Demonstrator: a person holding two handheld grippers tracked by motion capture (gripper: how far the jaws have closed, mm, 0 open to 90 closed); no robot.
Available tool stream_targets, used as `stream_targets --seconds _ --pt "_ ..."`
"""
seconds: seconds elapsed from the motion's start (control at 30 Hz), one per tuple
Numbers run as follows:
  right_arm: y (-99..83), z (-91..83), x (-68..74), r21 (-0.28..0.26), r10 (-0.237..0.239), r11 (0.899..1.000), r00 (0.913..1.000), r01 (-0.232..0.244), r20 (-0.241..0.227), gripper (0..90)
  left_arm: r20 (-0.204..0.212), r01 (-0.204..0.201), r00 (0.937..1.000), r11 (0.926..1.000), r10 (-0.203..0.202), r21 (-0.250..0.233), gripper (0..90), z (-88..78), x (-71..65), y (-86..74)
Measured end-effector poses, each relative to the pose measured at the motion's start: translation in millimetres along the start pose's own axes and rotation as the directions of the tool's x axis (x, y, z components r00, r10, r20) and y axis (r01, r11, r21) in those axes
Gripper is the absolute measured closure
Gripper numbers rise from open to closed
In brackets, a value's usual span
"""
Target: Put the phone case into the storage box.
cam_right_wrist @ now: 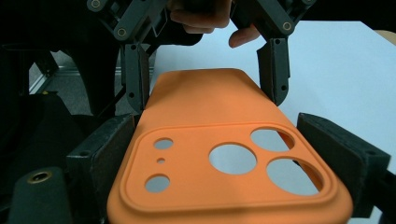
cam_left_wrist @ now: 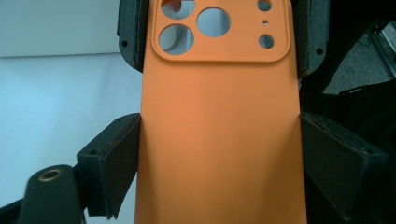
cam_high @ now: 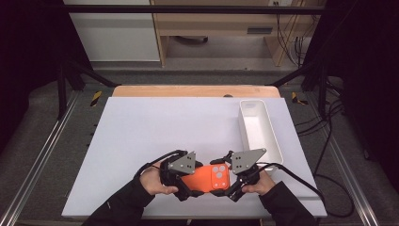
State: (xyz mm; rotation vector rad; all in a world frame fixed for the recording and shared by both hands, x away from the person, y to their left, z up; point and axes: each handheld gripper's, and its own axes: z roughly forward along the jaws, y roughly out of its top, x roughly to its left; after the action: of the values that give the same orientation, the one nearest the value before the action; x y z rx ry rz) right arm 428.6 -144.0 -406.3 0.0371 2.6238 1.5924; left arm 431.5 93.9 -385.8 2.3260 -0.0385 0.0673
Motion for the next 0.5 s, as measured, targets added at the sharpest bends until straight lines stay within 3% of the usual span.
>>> stream_targets --seconds 0.5 --pt "1.4 -2.3 -2.6 0.021 0.01 1.0 0.9997 -0.01 -0.02 16.0 -0.005 0.009 0.9999 1.0 -0.009 -0.003 15.6 2.0 -0.2 0.5"
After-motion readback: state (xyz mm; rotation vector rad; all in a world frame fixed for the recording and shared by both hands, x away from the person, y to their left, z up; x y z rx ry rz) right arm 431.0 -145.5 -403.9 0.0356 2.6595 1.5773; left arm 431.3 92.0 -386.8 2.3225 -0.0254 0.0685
